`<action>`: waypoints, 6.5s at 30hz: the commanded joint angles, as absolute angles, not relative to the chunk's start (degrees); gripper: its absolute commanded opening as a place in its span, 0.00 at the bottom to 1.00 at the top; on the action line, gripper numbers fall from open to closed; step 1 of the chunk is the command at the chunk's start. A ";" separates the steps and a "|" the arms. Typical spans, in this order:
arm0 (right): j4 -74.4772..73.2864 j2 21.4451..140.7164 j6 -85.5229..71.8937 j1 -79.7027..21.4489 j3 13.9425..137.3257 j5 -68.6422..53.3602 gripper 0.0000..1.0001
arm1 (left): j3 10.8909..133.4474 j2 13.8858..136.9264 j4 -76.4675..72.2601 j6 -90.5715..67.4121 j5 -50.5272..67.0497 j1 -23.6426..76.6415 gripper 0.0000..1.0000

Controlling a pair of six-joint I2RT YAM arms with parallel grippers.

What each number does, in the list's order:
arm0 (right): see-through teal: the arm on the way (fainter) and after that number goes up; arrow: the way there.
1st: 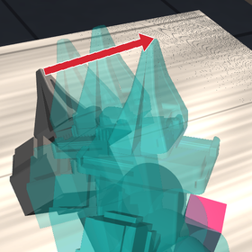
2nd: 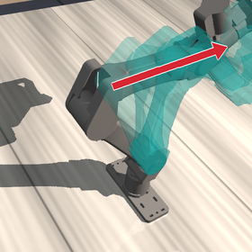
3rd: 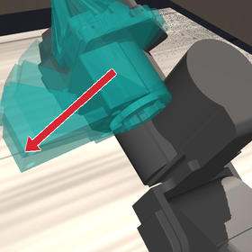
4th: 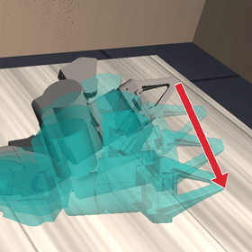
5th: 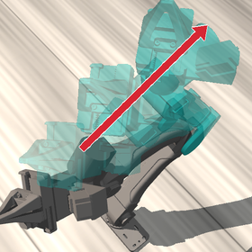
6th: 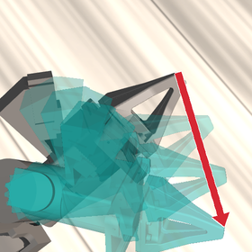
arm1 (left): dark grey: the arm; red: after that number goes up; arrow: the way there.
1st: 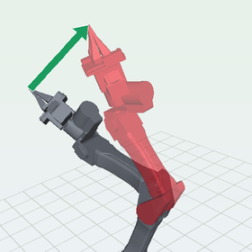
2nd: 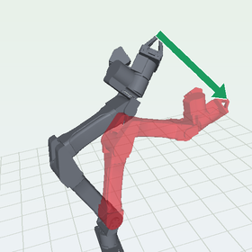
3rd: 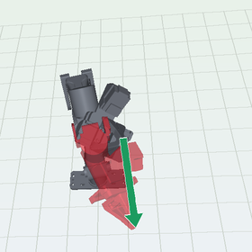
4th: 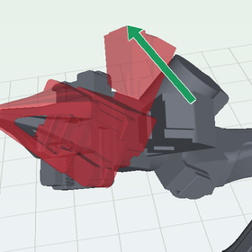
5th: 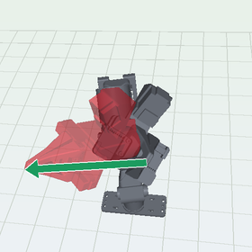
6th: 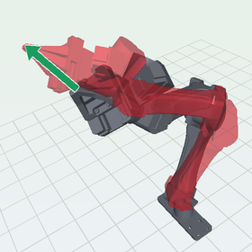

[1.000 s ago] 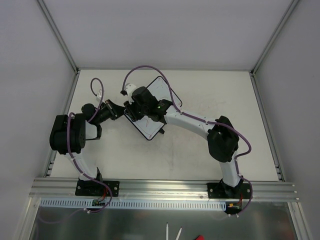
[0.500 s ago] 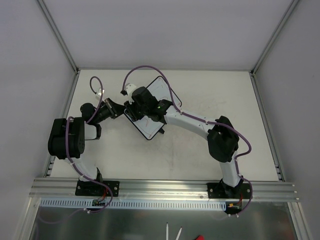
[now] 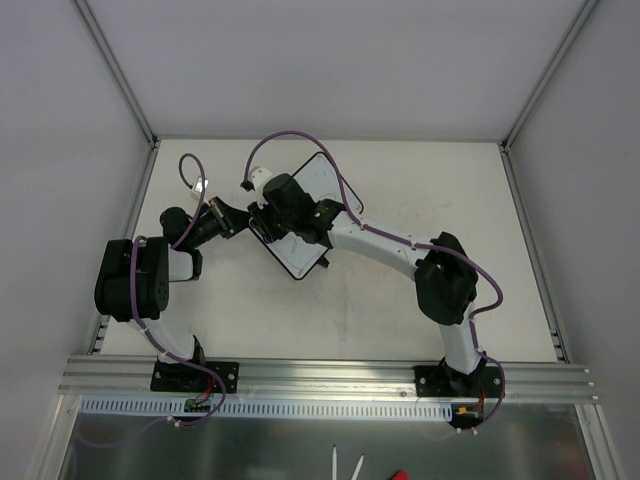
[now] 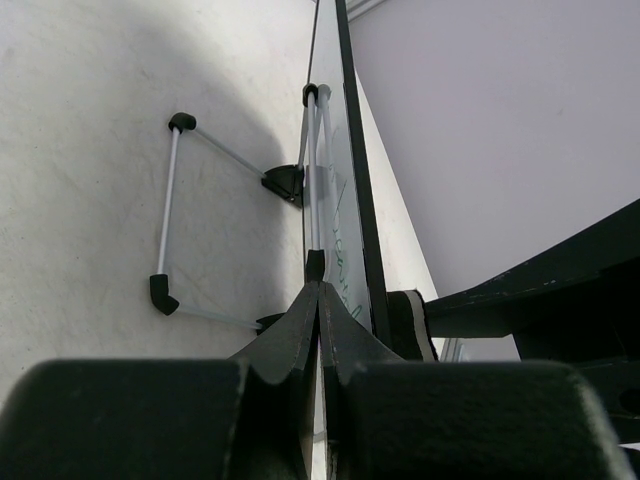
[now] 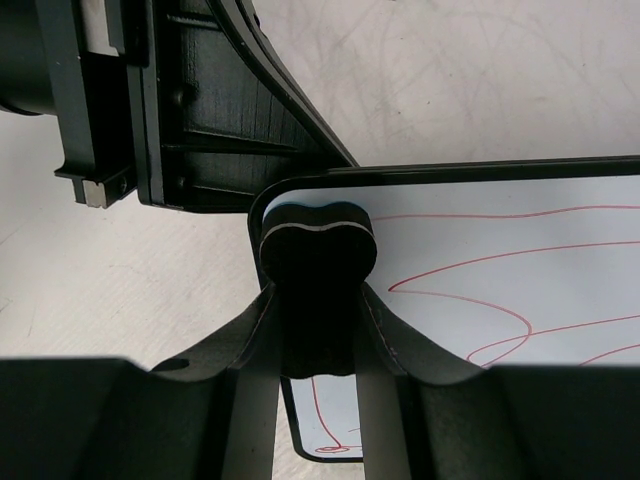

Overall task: Erase the whiteboard
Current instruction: Erase the whiteboard at the whiteboard stand, then hold the whiteboard at the whiteboard stand.

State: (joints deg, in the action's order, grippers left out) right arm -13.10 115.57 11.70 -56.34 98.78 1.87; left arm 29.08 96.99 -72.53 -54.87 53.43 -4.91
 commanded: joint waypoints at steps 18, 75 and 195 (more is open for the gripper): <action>-17.31 115.84 15.47 -57.83 100.28 7.91 0.00 | 29.00 94.48 -85.17 -54.67 55.28 -3.25 0.00; -14.06 111.27 13.45 -57.83 94.21 8.70 0.00 | 29.27 95.98 -85.96 -55.11 55.72 -3.16 0.00; 1.84 90.53 10.02 -46.76 69.35 4.13 0.00 | 13.89 78.23 -92.20 -48.87 52.65 -9.06 0.78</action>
State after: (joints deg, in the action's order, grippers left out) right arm -3.31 94.24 10.98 -47.07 69.73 5.30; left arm 12.05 80.53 -73.45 -53.89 50.98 -10.57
